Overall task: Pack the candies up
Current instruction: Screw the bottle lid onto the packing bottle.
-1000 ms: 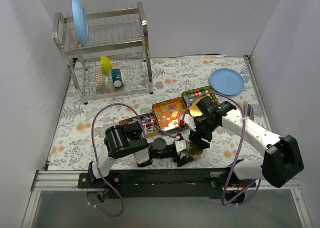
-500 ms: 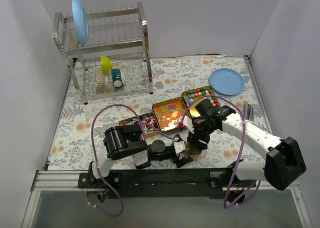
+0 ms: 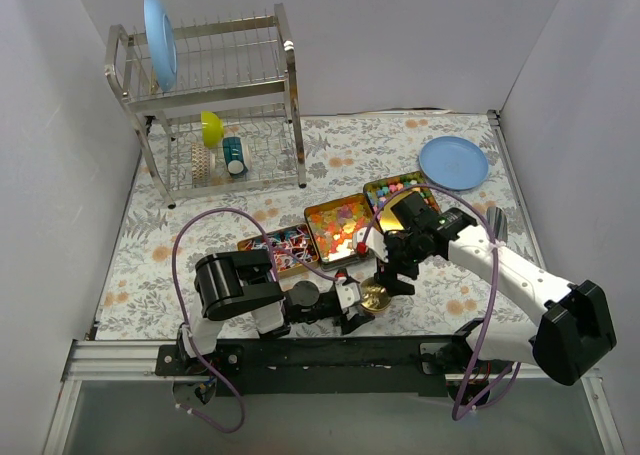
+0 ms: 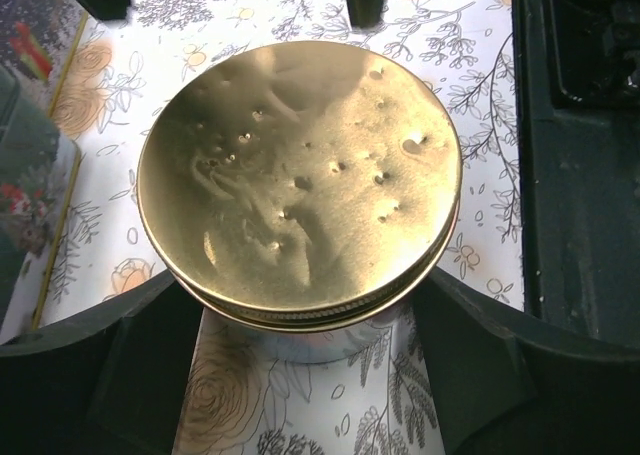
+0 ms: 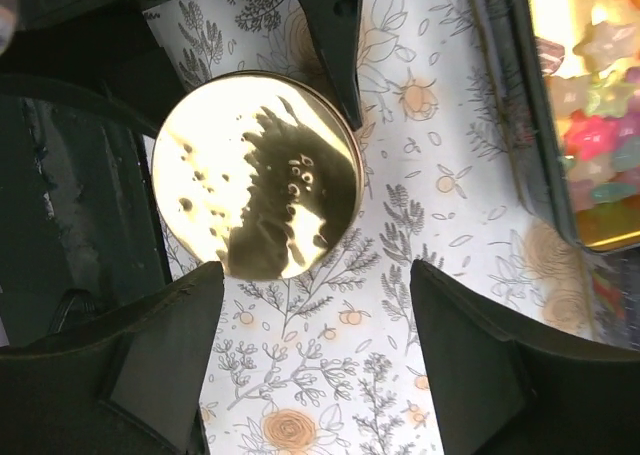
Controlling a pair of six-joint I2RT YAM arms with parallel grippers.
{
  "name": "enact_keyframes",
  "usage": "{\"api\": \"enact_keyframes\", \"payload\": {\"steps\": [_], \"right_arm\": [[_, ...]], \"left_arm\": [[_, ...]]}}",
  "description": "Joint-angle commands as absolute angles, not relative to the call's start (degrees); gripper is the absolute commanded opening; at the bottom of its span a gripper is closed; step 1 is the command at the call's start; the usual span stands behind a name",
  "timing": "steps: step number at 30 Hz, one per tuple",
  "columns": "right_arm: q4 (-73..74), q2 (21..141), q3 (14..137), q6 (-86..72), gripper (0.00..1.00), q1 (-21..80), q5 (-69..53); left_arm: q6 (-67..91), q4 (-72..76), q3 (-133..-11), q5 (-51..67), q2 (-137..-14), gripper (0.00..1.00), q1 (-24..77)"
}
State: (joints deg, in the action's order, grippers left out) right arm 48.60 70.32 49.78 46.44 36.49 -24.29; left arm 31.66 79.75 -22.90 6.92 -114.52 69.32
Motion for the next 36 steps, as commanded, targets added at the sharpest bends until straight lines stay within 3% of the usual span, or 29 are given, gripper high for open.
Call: {"api": "enact_keyframes", "payload": {"steps": [1,13,14,30,36], "right_arm": [[52.47,70.66,55.72,51.49,0.84,36.30,-26.10],[57.91,80.77,60.73,70.48,0.89,40.08,-29.62],[58.27,81.47,60.99,71.18,0.98,40.08,-29.62],[56.26,84.72,59.68,73.39,0.97,42.89,-32.34],[54.15,84.91,58.63,70.33,0.87,43.59,-32.52]], "left_arm": [[26.81,80.86,-20.04,4.31,-113.29,0.00,68.64],[28.91,79.98,-18.54,6.06,-112.23,0.00,68.55],[29.18,79.89,-18.63,6.06,-112.32,0.00,68.47],[30.41,78.84,-20.30,5.45,-114.52,0.00,66.62],[30.94,79.19,-20.04,5.27,-114.43,0.00,66.18]]}}
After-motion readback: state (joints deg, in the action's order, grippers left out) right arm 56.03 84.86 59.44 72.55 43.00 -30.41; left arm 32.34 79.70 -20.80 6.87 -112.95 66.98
